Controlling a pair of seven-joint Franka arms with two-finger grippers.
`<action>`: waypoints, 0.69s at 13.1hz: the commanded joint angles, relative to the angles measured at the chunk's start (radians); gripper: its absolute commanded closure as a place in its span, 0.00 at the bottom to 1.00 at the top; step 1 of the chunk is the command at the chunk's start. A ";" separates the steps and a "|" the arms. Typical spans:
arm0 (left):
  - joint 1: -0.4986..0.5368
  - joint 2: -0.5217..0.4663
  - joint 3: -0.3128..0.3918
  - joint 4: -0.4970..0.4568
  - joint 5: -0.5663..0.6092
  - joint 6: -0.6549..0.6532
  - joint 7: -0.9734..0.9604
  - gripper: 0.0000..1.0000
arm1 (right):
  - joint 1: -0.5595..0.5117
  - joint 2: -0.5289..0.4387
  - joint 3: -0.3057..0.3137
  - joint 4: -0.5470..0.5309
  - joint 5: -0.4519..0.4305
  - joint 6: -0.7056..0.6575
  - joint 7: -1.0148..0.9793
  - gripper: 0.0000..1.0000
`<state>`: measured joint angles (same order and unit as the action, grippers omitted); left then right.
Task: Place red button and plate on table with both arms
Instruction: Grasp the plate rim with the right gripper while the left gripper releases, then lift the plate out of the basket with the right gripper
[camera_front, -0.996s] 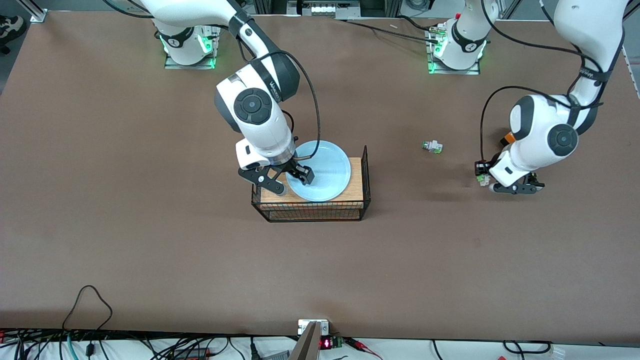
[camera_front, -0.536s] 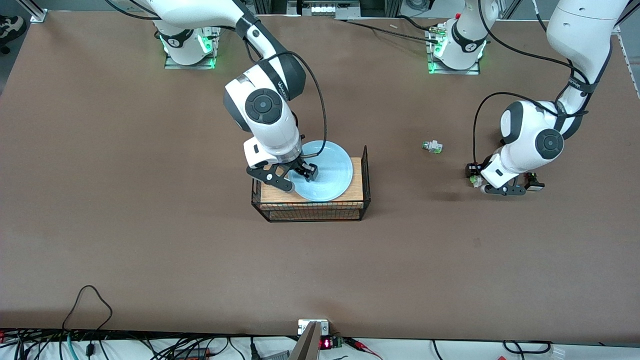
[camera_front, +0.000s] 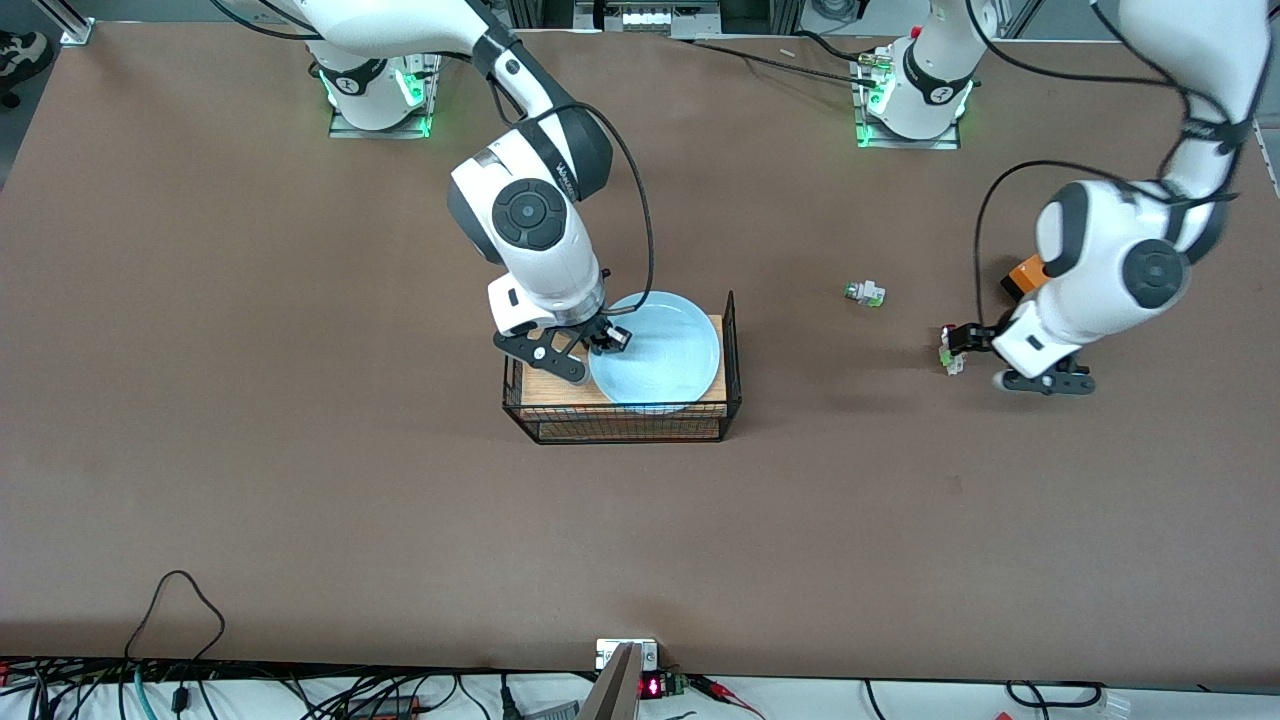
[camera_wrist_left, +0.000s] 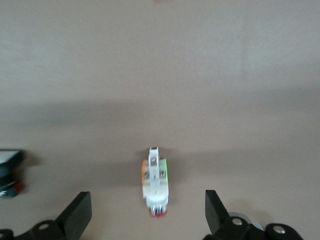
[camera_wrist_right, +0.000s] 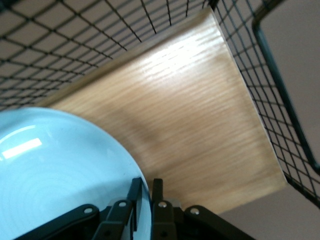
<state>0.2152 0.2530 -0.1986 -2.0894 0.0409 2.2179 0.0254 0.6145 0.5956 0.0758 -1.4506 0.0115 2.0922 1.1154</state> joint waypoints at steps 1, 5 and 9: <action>-0.013 0.003 -0.002 0.260 -0.016 -0.308 0.013 0.00 | -0.004 0.001 -0.004 0.010 0.015 -0.078 0.003 1.00; -0.008 0.003 0.001 0.478 -0.007 -0.528 0.016 0.00 | -0.009 -0.065 -0.004 0.016 0.031 -0.185 -0.002 1.00; -0.011 0.003 -0.004 0.646 -0.003 -0.652 0.014 0.00 | -0.012 -0.145 -0.013 0.018 0.140 -0.280 0.000 1.00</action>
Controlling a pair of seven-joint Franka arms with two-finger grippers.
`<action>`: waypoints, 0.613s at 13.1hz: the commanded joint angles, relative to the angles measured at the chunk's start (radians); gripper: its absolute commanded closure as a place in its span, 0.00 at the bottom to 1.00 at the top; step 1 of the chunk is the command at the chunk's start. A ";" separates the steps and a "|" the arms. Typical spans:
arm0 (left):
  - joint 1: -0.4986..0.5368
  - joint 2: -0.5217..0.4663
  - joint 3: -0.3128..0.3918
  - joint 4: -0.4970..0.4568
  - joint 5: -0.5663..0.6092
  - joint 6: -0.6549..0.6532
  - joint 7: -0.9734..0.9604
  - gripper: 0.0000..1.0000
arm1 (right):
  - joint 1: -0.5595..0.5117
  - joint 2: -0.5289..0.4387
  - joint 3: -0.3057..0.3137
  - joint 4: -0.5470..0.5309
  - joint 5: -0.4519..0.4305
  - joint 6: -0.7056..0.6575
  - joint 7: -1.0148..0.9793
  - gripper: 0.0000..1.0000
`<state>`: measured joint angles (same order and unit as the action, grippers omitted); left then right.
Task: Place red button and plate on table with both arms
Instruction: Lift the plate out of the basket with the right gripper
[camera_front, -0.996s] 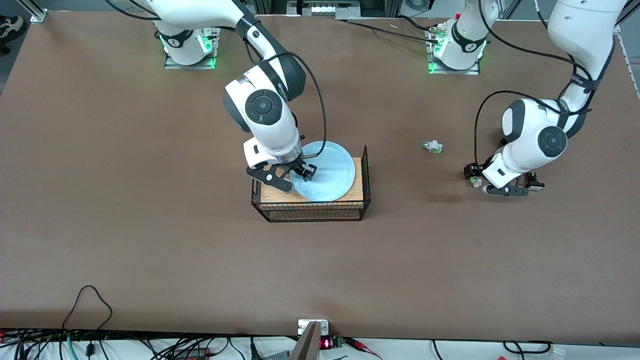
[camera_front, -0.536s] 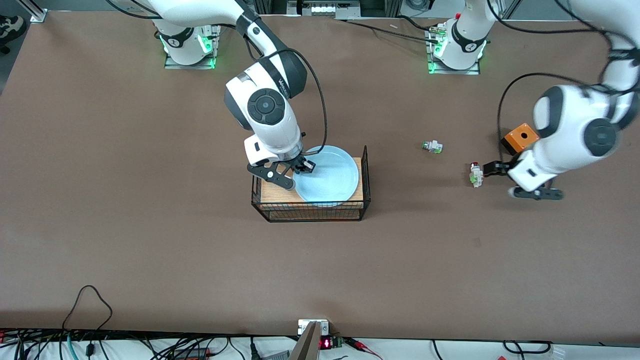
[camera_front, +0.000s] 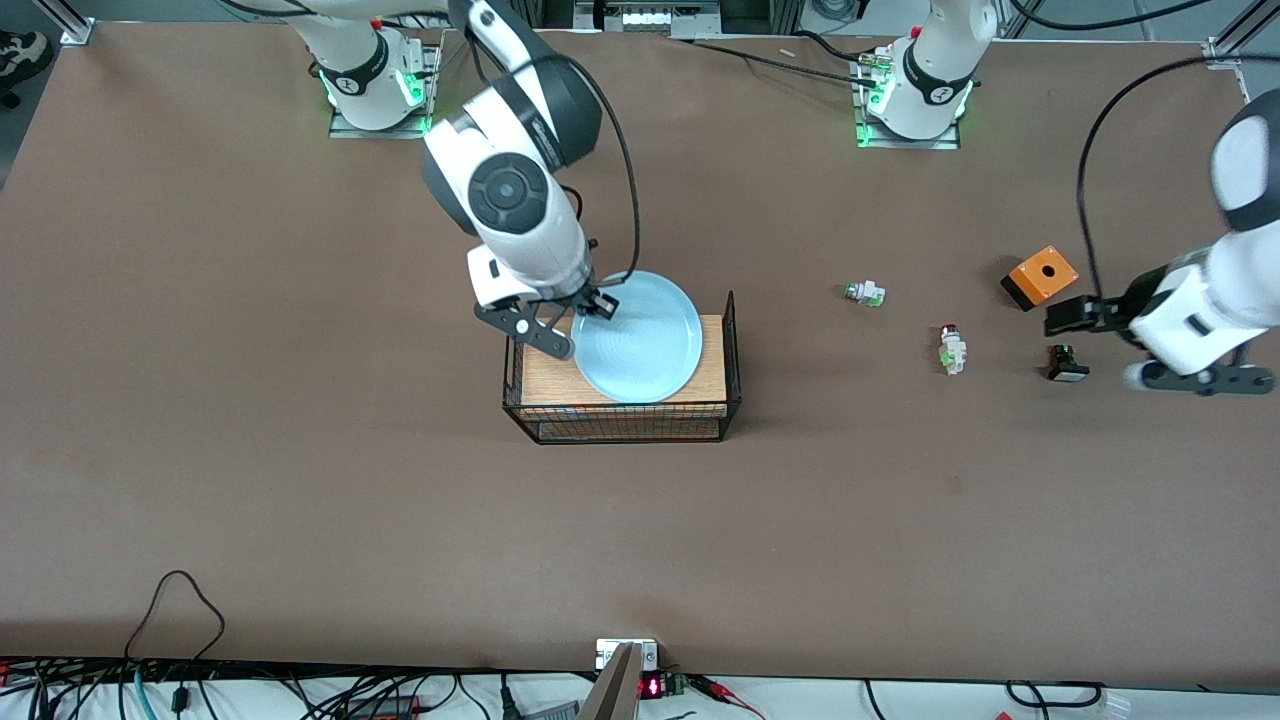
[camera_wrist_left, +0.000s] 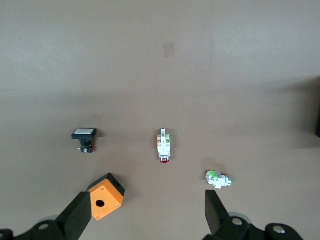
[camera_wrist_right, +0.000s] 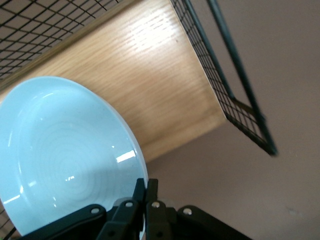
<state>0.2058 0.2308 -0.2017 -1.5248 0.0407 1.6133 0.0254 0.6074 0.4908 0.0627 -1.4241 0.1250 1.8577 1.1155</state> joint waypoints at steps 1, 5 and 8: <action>0.001 0.016 0.001 0.086 -0.004 -0.062 0.013 0.00 | -0.003 -0.055 0.000 -0.009 0.041 -0.070 0.001 1.00; 0.009 0.021 0.004 0.122 -0.008 -0.102 0.012 0.00 | -0.002 -0.150 0.000 -0.010 0.090 -0.219 0.010 1.00; 0.003 0.019 -0.004 0.187 -0.010 -0.105 -0.106 0.00 | -0.017 -0.216 -0.004 -0.009 0.087 -0.337 -0.020 1.00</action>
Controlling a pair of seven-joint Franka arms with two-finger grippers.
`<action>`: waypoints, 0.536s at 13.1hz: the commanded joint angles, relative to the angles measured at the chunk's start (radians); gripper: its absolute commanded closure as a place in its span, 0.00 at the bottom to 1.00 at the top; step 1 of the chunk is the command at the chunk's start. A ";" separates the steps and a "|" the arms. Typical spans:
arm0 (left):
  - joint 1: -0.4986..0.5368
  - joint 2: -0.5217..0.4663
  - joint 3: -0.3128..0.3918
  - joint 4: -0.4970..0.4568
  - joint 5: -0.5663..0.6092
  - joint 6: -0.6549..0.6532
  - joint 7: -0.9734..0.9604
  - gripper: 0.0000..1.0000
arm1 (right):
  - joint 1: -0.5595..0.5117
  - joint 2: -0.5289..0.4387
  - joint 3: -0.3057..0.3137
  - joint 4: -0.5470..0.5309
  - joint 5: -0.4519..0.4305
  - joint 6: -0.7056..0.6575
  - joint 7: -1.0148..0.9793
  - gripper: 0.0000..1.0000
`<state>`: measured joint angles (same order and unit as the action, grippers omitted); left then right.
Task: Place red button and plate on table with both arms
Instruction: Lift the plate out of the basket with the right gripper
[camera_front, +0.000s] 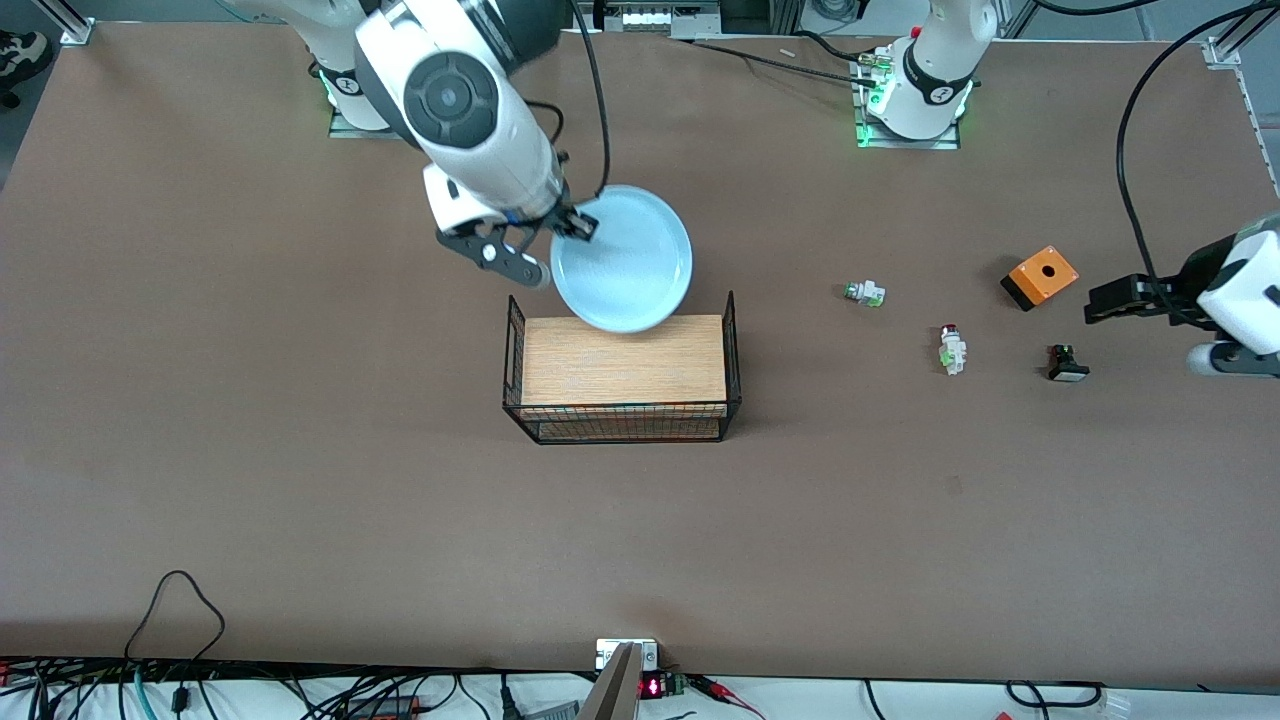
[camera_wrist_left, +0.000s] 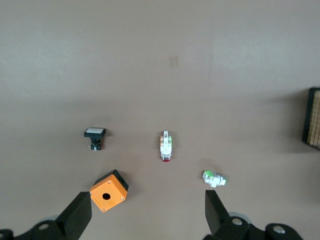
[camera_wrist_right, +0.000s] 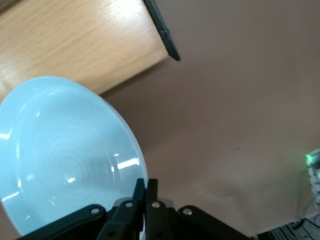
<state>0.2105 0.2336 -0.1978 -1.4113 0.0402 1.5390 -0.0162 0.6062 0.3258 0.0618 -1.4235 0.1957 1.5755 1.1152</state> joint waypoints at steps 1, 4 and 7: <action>-0.003 0.015 -0.009 0.084 -0.009 -0.033 -0.074 0.00 | -0.044 -0.077 -0.004 -0.011 0.016 -0.092 -0.075 1.00; -0.006 0.015 -0.008 0.121 -0.010 -0.027 -0.061 0.00 | -0.211 -0.119 -0.005 -0.011 0.021 -0.241 -0.352 1.00; -0.005 0.016 -0.005 0.121 -0.017 -0.022 -0.057 0.00 | -0.441 -0.120 -0.004 -0.012 0.019 -0.285 -0.738 1.00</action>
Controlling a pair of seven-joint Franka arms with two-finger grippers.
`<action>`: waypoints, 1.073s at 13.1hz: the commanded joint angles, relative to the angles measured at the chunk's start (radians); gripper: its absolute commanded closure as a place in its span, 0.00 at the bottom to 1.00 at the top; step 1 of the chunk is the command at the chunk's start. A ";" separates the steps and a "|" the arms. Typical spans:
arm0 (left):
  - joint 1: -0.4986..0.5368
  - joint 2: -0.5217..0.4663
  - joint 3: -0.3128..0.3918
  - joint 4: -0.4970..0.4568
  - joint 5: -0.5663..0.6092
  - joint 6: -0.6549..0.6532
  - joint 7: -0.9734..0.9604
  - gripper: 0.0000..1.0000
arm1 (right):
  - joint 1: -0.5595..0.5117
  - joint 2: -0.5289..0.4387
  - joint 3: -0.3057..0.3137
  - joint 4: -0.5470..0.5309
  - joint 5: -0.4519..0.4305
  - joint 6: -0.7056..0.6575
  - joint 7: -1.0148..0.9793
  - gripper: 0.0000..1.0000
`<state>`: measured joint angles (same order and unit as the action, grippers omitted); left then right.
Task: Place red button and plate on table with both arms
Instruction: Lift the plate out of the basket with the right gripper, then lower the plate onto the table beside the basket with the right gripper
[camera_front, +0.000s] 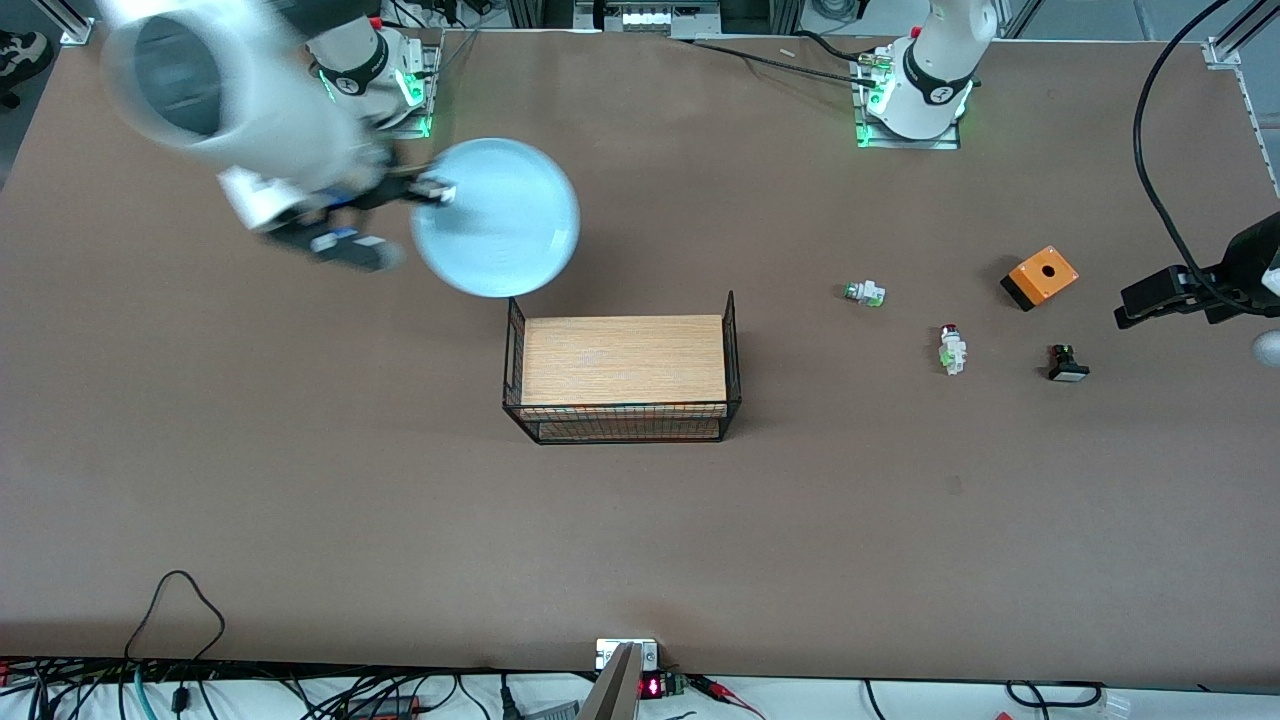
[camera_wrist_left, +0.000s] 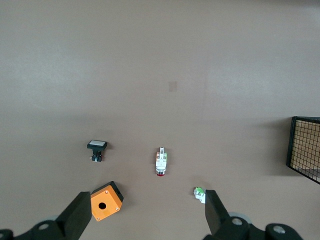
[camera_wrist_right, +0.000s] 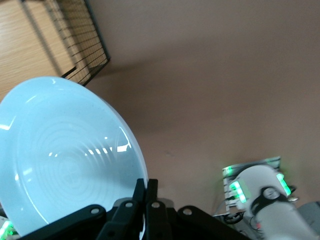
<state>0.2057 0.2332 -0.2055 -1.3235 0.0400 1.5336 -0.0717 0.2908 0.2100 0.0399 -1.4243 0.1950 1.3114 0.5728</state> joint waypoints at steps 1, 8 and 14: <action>0.003 0.017 0.003 0.033 -0.018 -0.015 -0.002 0.00 | -0.193 0.006 0.018 -0.015 0.020 -0.021 -0.305 1.00; -0.131 0.005 0.120 0.023 -0.017 -0.009 0.017 0.00 | -0.410 0.144 0.017 -0.015 0.003 0.123 -0.790 1.00; -0.218 -0.087 0.228 -0.114 -0.058 0.114 0.069 0.00 | -0.470 0.314 0.015 -0.013 0.009 0.340 -1.052 1.00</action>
<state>-0.0039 0.2149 0.0037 -1.3466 -0.0040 1.6046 -0.0474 -0.1447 0.4887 0.0378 -1.4455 0.1953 1.6095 -0.4024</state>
